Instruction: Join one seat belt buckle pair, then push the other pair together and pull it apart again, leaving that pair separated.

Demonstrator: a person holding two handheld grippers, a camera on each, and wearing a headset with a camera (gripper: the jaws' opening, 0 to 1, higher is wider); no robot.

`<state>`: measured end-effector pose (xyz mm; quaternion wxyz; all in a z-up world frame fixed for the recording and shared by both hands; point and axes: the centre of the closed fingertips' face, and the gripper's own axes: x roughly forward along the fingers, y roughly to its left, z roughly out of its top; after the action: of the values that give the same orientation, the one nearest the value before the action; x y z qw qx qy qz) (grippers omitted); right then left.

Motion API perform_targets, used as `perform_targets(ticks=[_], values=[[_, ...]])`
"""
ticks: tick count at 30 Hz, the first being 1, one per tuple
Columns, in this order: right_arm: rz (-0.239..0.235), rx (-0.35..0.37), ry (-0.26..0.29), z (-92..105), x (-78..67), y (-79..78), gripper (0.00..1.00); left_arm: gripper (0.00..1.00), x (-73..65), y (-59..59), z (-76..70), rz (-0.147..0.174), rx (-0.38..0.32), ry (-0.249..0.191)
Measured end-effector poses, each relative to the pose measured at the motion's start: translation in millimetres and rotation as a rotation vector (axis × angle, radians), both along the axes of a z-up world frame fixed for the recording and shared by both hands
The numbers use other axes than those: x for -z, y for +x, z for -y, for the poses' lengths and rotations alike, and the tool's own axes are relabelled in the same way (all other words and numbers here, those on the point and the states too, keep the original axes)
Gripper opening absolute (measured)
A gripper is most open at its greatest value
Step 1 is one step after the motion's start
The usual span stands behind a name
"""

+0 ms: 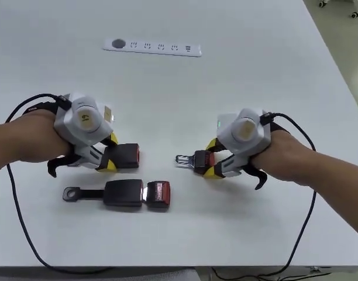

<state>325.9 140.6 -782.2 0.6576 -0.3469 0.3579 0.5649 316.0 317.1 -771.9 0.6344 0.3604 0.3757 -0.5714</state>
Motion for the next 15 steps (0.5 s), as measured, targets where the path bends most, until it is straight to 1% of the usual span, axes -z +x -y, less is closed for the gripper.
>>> perform_targets(ticks=[2, 4, 5, 6, 7, 8, 9, 10, 11, 12, 13, 15], values=[[0.0, 0.011, -0.001, 1.3, -0.6, 0.8, 0.42, 0.34, 0.3, 1.0, -0.6, 0.003, -0.005, 0.003], [0.003, 0.016, -0.003, 0.1, -1.4, 0.3, 0.44, 0.37, -1.3, 3.1, -0.8, 0.02, -0.021, 0.008], [0.005, 0.024, -0.003, -0.1, -1.7, 0.6, 0.45, 0.42, -0.8, 3.7, -1.4, 0.02, -0.02, 0.008], [0.006, 0.037, -0.001, 0.5, 1.1, 3.2, 0.47, 0.46, -0.7, 4.1, -2.5, 0.025, -0.021, 0.008], [0.003, 0.042, 0.011, -0.6, 1.2, 3.2, 0.49, 0.5, -1.3, 5.2, -3.4, 0.035, -0.019, 0.007], [-0.019, 0.072, 0.057, -5.8, -4.1, -0.2, 0.5, 0.53, -1.8, 6.0, -4.6, 0.04, -0.023, 0.007], [-0.021, 0.081, 0.056, -4.6, -6.3, -0.4, 0.5, 0.54, -3.0, 5.7, -7.1, 0.042, -0.033, 0.011], [-0.014, 0.095, 0.066, -4.2, -10.9, 0.8, 0.52, 0.54, -4.8, 6.0, -8.4, 0.047, -0.039, 0.006], [-0.006, 0.102, 0.075, -4.3, -14.2, 1.7, 0.54, 0.56, -7.1, 7.3, -10.6, 0.05, -0.056, -0.005], [0.001, 0.114, 0.081, -4.6, -20.8, 0.4, 0.56, 0.56, -9.8, 7.7, -11.9, 0.049, -0.077, -0.014], [0.003, 0.124, 0.085, -4.5, -24.3, 0.0, 0.57, 0.58, -14.0, 10.7, -15.6, 0.053, -0.133, -0.033], [0.002, 0.152, 0.106, -5.6, -27.4, 0.5, 0.61, 0.65, -22.4, 13.1, -18.2, 0.063, -0.193, -0.087]])
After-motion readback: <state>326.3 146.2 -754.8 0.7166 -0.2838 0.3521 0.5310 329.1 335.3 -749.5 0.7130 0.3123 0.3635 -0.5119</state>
